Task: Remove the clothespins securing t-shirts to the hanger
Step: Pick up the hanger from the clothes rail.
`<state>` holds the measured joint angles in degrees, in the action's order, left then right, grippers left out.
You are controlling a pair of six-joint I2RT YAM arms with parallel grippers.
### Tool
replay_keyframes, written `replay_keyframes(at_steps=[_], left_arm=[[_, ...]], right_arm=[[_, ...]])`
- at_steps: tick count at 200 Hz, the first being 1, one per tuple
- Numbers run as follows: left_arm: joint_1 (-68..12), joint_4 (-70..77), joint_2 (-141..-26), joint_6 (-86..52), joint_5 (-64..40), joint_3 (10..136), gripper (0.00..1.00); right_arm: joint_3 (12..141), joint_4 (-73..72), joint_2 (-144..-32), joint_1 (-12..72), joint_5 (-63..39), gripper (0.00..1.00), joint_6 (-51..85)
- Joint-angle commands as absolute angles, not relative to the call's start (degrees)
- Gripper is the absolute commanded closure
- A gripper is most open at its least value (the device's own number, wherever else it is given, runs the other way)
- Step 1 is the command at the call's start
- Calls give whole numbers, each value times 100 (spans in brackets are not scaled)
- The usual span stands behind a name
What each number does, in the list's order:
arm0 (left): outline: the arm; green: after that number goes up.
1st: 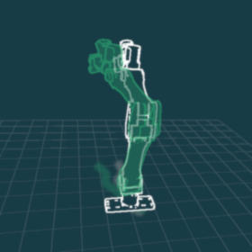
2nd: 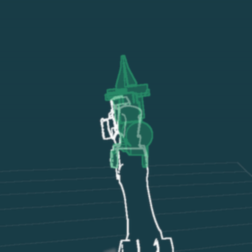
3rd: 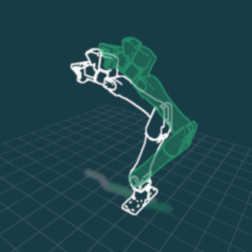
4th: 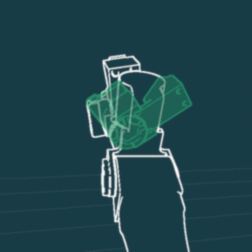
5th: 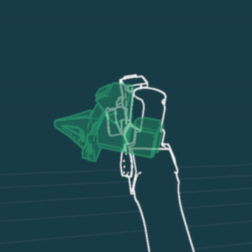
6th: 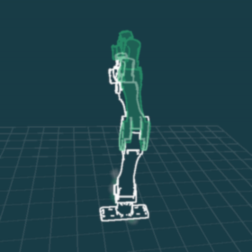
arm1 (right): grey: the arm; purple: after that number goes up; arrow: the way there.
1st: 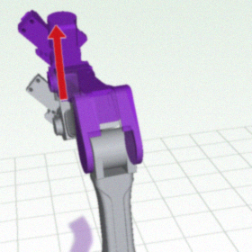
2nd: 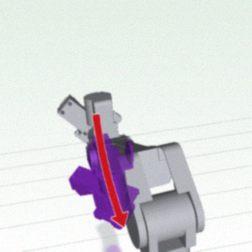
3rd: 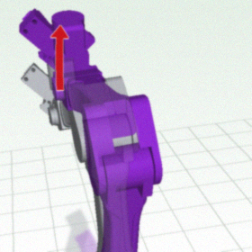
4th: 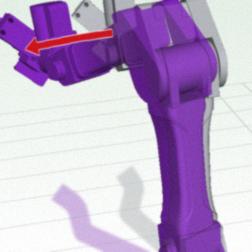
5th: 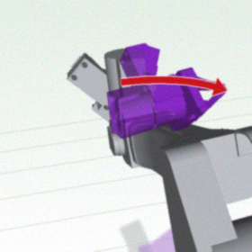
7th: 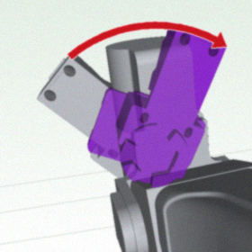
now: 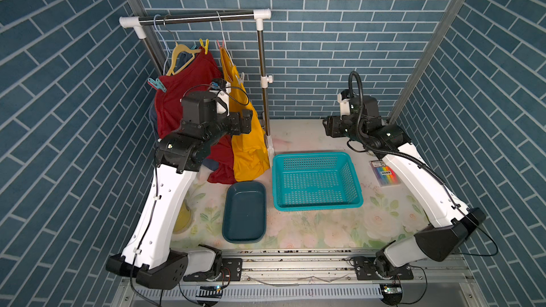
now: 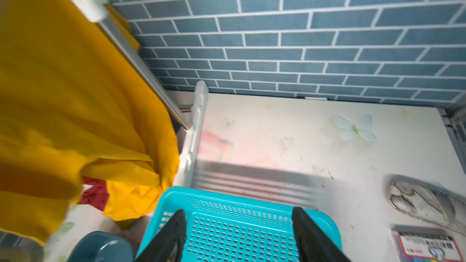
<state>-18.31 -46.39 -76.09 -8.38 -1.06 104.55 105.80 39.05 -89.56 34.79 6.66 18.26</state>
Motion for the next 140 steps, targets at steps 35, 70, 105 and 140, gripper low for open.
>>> replay_keyframes(at_steps=[35, 70, 105, 140], left_arm=[[-1845, -5195, -7409, -361, 767, 10306, 6], [-1836, -4904, -6727, -80, 718, 9340, 7], [-1837, -4778, -6209, -138, 790, 8597, 7], [-1832, -4489, -5998, -152, 790, 7988, 8]], right_arm=[[14037, 5162, -10875, 4606, 955, 28, 1565], [15840, 5258, -11961, 4876, 847, 25, 1573], [15750, 4817, -12067, 4888, 475, 22, 1645], [15671, 4674, -12137, 4960, 179, 22, 1794]])
